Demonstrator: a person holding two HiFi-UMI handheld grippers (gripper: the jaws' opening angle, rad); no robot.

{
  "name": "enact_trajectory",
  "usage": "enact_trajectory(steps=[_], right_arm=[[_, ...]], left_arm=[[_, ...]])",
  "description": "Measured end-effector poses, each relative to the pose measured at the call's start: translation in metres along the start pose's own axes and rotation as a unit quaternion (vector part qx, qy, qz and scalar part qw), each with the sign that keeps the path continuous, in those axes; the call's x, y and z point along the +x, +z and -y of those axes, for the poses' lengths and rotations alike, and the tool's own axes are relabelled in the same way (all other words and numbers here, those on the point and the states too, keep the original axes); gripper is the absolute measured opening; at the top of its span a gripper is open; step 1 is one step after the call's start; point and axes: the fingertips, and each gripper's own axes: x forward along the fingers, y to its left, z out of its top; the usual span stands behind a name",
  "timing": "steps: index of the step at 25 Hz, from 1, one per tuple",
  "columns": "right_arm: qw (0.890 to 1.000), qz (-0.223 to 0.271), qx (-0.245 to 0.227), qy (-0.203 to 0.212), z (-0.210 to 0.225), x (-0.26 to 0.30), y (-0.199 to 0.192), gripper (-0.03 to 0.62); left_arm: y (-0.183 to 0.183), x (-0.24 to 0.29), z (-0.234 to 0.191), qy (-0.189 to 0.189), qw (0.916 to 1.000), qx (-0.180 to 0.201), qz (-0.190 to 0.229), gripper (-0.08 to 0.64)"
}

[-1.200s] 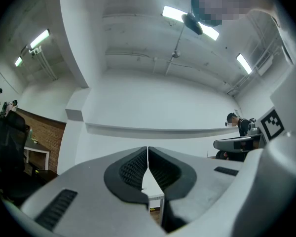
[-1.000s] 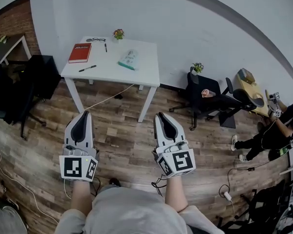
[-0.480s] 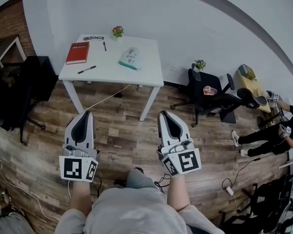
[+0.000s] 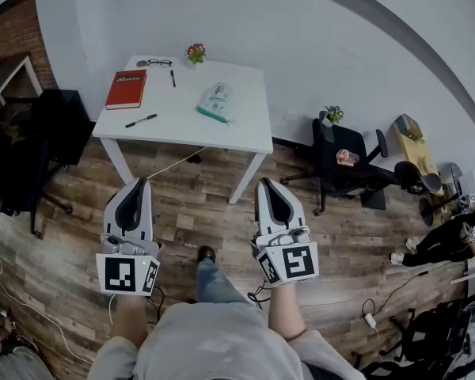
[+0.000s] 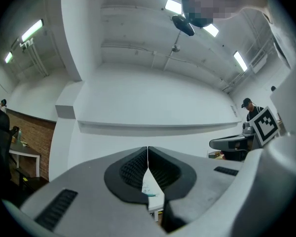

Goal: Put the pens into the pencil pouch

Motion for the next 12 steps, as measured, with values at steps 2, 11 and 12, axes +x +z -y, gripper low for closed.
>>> enact_trajectory(steps=[2, 11, 12], right_arm=[[1.000, 0.004, 0.001, 0.005, 0.007, 0.021, 0.000, 0.038], [0.999, 0.012, 0.008, 0.033, 0.052, 0.115, -0.007, 0.038], [0.999, 0.014, 0.008, 0.035, 0.059, 0.125, -0.008, 0.038]], left_arm=[[0.002, 0.021, -0.006, 0.000, 0.9999, -0.011, 0.010, 0.026], [-0.004, 0.122, -0.027, 0.007, 0.9995, -0.014, 0.028, 0.026], [-0.006, 0.133, -0.029, 0.010, 0.9994, -0.012, 0.030, 0.026]])
